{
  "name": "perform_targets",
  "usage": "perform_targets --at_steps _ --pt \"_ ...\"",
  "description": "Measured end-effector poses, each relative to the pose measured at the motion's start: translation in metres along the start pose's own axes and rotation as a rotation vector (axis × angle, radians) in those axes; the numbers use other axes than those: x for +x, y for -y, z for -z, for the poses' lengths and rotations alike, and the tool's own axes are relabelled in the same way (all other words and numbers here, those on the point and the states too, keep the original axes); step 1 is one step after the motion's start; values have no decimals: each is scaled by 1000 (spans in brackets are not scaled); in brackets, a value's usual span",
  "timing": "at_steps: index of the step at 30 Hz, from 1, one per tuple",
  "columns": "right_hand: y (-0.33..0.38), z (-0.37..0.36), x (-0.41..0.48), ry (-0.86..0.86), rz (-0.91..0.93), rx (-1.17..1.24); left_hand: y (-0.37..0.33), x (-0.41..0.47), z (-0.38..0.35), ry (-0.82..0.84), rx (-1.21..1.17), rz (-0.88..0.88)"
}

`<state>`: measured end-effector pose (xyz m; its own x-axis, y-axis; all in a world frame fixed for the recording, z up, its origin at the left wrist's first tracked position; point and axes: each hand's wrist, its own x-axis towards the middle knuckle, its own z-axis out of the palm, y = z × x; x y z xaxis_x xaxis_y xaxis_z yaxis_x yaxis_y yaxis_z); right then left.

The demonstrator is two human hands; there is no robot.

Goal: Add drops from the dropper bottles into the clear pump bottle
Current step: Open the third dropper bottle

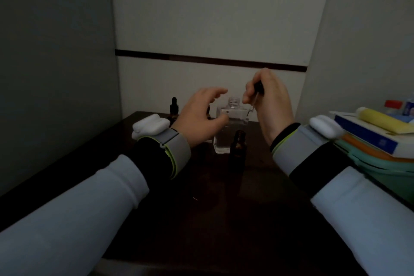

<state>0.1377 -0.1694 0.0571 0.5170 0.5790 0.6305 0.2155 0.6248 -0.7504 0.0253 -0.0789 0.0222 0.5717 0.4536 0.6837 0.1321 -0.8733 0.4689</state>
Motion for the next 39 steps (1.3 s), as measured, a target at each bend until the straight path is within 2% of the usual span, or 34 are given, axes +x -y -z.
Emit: perform_targets --at_steps 2,3,8,11,16,35,39 --pt "0 0 0 24 -17 13 -9 0 6 -57 -31 -38" --pt "0 -1 -1 38 -21 14 -13 -1 8 -27 -66 -29" --pt "0 -6 -6 87 -56 26 -24 -6 8 414 -44 66" --pt "0 -7 -8 122 -38 -4 -21 -7 5 547 -11 73" --pt "-4 -7 -10 149 -11 -63 -18 -7 3 563 -36 57" --pt "-10 -9 -10 133 -17 40 -15 -7 0 546 -72 42" --pt "-11 -9 -11 144 -4 2 -13 -6 -1 544 -65 40"
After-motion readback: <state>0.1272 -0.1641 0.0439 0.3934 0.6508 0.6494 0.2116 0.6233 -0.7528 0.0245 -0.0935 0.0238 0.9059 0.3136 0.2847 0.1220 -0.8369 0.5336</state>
